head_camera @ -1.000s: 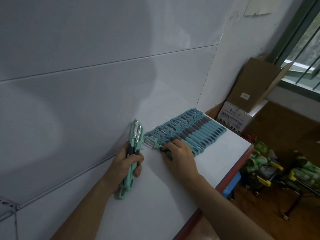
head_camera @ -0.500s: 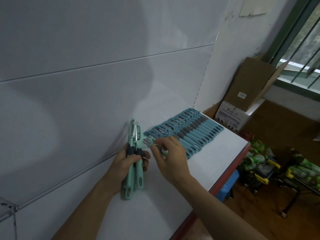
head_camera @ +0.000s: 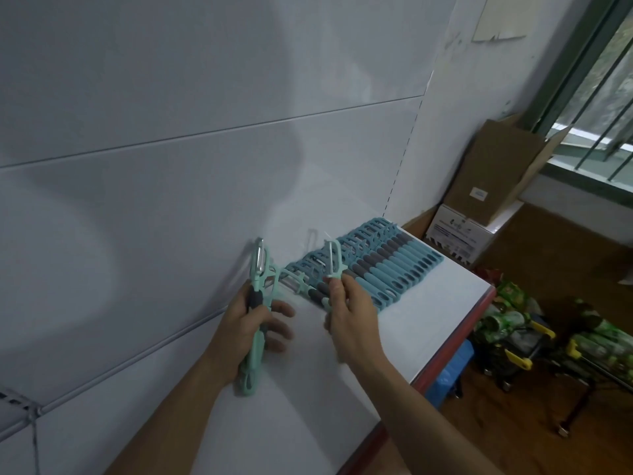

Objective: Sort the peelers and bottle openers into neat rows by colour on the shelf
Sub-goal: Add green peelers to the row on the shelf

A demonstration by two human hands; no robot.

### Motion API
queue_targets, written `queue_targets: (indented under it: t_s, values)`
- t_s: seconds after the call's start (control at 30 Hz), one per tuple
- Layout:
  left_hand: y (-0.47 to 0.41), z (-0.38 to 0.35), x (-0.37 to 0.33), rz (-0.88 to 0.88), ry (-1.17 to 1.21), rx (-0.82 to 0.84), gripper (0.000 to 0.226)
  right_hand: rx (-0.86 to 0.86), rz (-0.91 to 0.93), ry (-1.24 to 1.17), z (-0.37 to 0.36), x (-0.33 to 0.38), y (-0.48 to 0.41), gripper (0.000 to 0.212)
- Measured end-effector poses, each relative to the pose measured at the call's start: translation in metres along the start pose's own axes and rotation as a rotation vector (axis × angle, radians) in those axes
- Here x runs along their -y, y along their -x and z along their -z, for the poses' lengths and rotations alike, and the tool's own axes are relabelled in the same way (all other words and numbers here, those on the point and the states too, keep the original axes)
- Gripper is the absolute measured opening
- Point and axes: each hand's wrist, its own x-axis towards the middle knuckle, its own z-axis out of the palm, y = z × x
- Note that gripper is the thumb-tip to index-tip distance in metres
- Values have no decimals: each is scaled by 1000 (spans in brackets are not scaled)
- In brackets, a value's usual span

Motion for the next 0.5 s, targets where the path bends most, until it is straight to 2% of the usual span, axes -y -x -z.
queue_targets:
  t_s: [0.07,0.13,0.17,0.23,0.3,0.43,0.5]
  values:
    - [-1,3,1,-7,15,-3,55,49,112,289,8,-2,-4,23]
    - [-1,3,2,-7,59,31,55,109,189,542,15,-3,-7,9]
    - [-1,4,2,-9,77,42,55,135,221,625,18,-2,-8,14]
    - [-2,6,1,-18,106,62,55,161,276,704,19,-7,-10,44]
    - [-2,7,1,-20,118,68,55,138,319,668,19,-10,-11,52]
    - [-2,8,1,-26,98,52,58,95,473,807,13,-21,-16,12]
    - [-2,8,1,-24,99,50,60,95,486,857,8,-25,-20,2]
